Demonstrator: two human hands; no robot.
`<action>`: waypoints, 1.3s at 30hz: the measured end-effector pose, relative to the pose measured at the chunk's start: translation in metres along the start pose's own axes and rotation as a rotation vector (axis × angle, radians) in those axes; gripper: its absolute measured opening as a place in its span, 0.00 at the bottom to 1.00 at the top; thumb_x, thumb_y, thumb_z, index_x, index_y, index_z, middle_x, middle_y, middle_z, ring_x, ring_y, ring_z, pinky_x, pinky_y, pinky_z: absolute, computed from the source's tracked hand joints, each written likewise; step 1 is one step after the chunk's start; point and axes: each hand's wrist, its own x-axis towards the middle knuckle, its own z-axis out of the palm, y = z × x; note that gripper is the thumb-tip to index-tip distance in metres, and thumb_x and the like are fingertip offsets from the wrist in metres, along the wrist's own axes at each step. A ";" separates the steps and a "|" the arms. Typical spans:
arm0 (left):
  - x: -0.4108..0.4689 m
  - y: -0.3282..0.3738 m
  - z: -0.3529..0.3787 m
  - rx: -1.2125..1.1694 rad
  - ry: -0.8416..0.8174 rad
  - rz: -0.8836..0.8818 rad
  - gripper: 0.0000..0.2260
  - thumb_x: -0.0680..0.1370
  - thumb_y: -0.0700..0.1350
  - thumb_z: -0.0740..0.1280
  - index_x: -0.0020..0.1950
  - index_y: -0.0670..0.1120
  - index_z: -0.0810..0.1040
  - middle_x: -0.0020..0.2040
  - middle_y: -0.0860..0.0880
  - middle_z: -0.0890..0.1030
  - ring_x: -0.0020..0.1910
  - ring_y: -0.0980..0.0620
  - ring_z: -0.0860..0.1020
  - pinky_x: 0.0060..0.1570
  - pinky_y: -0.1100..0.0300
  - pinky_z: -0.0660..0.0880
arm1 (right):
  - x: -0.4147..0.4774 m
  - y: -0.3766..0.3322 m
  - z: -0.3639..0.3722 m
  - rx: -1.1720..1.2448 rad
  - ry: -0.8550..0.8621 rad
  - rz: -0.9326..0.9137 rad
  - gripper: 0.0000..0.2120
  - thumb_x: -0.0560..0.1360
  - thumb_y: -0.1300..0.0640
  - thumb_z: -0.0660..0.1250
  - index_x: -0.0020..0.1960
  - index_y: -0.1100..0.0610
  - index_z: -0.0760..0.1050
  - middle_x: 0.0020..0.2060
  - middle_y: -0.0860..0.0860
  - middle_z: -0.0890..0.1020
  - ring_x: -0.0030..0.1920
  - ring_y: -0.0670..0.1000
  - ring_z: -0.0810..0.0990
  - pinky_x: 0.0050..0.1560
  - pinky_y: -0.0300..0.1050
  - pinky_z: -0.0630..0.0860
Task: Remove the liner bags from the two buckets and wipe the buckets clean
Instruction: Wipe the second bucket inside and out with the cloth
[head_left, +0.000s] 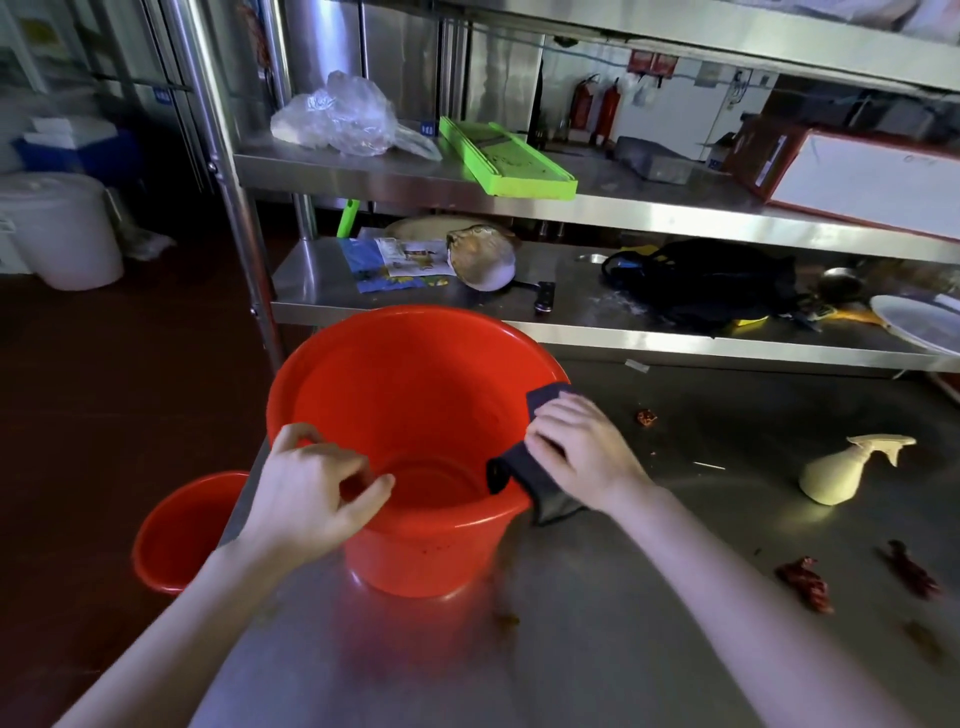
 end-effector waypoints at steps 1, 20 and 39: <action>0.002 -0.008 -0.002 -0.004 0.001 -0.015 0.20 0.74 0.57 0.61 0.25 0.49 0.71 0.23 0.56 0.70 0.25 0.53 0.70 0.51 0.50 0.69 | 0.005 0.006 -0.001 -0.017 -0.046 0.015 0.14 0.80 0.54 0.61 0.44 0.58 0.82 0.43 0.50 0.83 0.52 0.53 0.80 0.68 0.47 0.67; -0.001 0.007 0.006 -0.144 0.067 -0.077 0.20 0.77 0.55 0.61 0.30 0.46 0.74 0.27 0.56 0.71 0.29 0.54 0.69 0.45 0.52 0.69 | 0.003 0.018 0.000 0.006 0.015 0.091 0.13 0.79 0.57 0.62 0.44 0.60 0.83 0.45 0.52 0.84 0.58 0.55 0.79 0.70 0.53 0.65; 0.004 0.011 0.017 -0.133 0.103 -0.066 0.23 0.79 0.54 0.58 0.26 0.46 0.68 0.24 0.54 0.69 0.28 0.51 0.70 0.44 0.53 0.67 | -0.008 0.008 0.009 0.026 0.177 0.026 0.17 0.78 0.55 0.58 0.37 0.58 0.80 0.35 0.49 0.81 0.40 0.53 0.78 0.54 0.54 0.73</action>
